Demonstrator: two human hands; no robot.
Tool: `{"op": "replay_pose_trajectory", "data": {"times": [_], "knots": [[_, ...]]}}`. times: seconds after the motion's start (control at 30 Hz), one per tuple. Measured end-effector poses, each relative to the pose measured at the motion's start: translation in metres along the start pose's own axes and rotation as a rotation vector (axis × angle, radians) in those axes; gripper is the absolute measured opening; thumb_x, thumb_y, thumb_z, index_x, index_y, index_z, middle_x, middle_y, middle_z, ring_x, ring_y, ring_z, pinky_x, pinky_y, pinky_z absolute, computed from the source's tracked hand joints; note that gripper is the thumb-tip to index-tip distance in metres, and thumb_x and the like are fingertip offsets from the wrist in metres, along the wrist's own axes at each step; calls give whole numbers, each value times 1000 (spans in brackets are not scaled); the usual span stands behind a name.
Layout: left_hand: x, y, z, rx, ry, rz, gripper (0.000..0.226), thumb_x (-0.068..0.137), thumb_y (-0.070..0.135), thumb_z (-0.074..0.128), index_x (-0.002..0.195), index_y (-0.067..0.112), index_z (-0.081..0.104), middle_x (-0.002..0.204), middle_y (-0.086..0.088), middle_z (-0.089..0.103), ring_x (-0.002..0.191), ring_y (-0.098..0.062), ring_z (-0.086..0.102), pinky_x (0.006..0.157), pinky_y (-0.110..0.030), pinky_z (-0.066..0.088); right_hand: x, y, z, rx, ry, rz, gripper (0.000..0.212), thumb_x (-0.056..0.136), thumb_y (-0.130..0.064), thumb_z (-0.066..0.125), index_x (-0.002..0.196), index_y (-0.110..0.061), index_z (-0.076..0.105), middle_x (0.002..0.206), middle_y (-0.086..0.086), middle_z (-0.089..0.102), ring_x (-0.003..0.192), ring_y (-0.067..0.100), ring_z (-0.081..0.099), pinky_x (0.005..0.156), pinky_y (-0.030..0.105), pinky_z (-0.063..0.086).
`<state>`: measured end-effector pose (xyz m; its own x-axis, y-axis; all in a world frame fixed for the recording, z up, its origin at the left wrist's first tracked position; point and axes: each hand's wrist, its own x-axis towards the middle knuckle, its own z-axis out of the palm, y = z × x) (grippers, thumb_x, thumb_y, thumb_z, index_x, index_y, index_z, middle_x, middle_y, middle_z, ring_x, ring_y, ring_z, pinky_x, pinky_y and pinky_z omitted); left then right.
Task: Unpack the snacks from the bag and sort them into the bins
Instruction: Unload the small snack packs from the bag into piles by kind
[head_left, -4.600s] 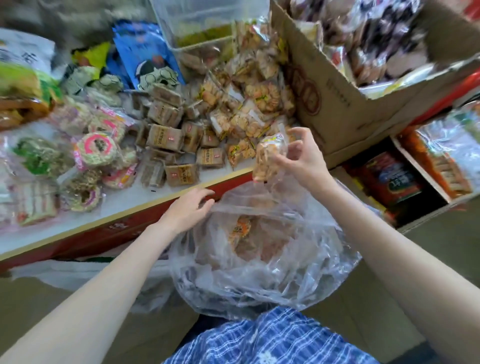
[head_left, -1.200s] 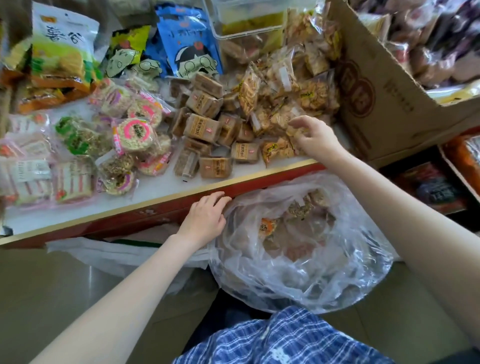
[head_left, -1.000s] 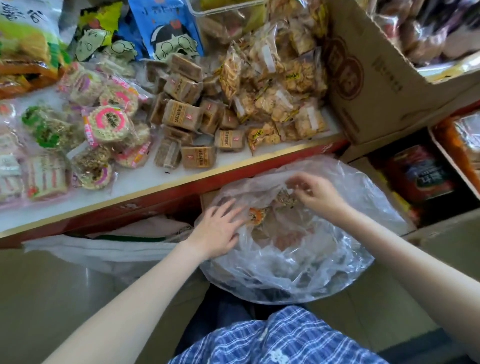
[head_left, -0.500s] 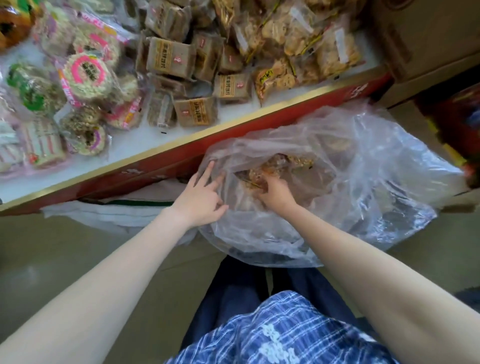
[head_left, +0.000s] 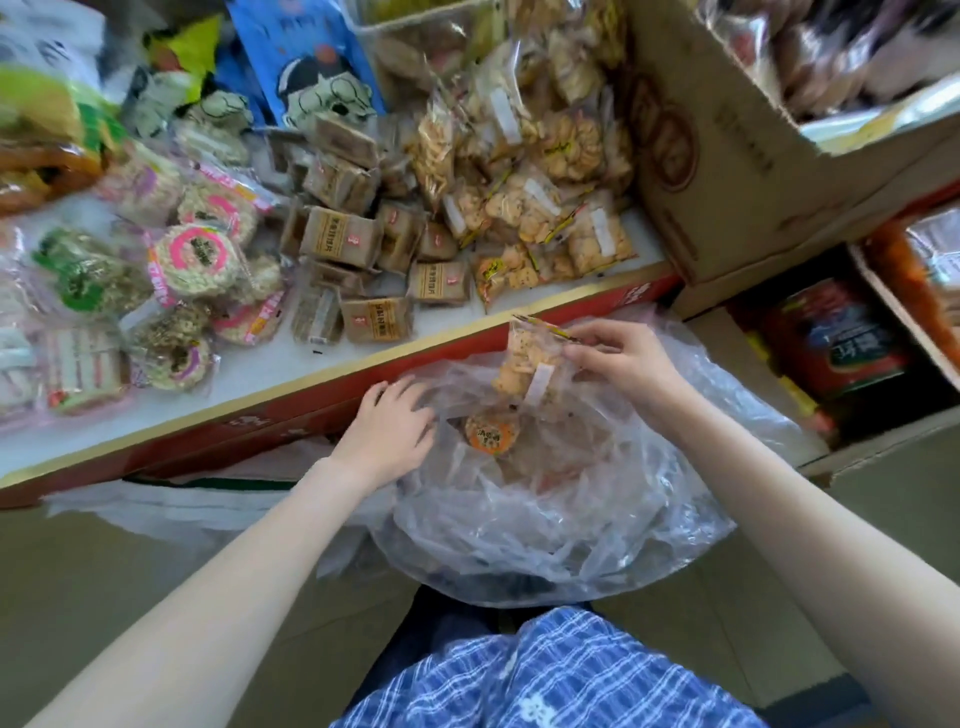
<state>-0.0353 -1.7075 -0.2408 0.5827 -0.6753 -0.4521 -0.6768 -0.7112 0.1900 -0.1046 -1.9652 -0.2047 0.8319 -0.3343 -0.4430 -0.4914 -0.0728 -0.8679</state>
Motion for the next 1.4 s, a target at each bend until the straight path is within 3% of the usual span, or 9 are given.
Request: {"op": "replay_pose_trajectory", "data": {"times": [0.17, 0.4, 0.53, 0.7, 0.83, 1.0, 1.13, 1.27, 1.4], "knots": [[14, -14, -37, -16, 304, 16, 23, 77, 14, 61, 95, 6, 72, 114, -19, 65, 106, -37, 62, 89, -53, 46, 35, -90, -7, 163, 148, -147, 12, 87, 3, 59, 87, -7, 65, 71, 6, 57, 53, 6, 59, 59, 21, 56], [20, -22, -62, -70, 403, -40, 27, 72, 15, 54, 93, 9, 70, 114, -14, 65, 104, -34, 63, 85, -51, 49, 119, -203, -26, 583, 291, -203, 17, 87, 6, 56, 83, -11, 52, 76, 10, 58, 56, 14, 61, 60, 27, 55], [16, -21, -52, -47, 366, -57, 30, 72, 17, 55, 97, 10, 70, 115, -13, 65, 107, -33, 62, 87, -49, 48, 147, -173, -20, 160, 302, -6, 27, 86, 2, 54, 111, -7, 54, 94, 11, 57, 83, 23, 62, 70, 30, 58], [11, -27, -41, -22, 294, -78, 30, 75, 10, 64, 105, 7, 69, 120, -17, 62, 113, -36, 58, 93, -51, 44, 150, -163, -18, -601, 231, -198, 63, 87, 2, 42, 145, -19, 32, 154, 8, 21, 138, 24, 29, 109, 29, 30], [11, -29, -39, -36, 294, -103, 33, 84, 9, 61, 116, 6, 63, 134, -17, 52, 127, -36, 46, 104, -51, 33, 142, -158, -23, -633, 213, -139, 62, 87, 1, 41, 145, -18, 34, 150, 9, 30, 133, 27, 36, 94, 30, 41], [11, -20, -30, -39, 274, -71, 35, 77, 16, 51, 105, 7, 68, 120, -16, 62, 111, -35, 60, 89, -50, 47, 88, -136, -24, -496, 298, -277, 43, 90, -2, 43, 131, -13, 50, 132, 8, 50, 113, 20, 52, 89, 22, 40], [-3, -4, 0, -2, 101, 57, 54, 76, 33, 32, 113, 15, 67, 126, -11, 61, 115, -32, 59, 86, -49, 49, 15, -50, 1, -631, 11, -400, 34, 88, 2, 51, 120, -7, 57, 118, 9, 59, 103, 21, 58, 89, 23, 43], [-10, 4, 33, -14, -246, 94, 55, 94, 41, 26, 148, 31, 23, 158, 6, 1, 146, -23, -6, 116, -47, 5, -20, 35, 40, -949, -507, -287, 47, 93, -2, 42, 138, -13, 43, 143, 5, 43, 126, 22, 46, 100, 29, 39], [-11, -7, 48, 76, -415, 92, 45, 99, 46, 27, 140, 32, 40, 159, 8, 3, 145, -21, -16, 114, -50, -6, 16, 87, 70, -1215, -691, -271, 69, 89, 7, 44, 149, -17, 21, 158, 3, 14, 141, 24, 25, 111, 35, 30]]}}
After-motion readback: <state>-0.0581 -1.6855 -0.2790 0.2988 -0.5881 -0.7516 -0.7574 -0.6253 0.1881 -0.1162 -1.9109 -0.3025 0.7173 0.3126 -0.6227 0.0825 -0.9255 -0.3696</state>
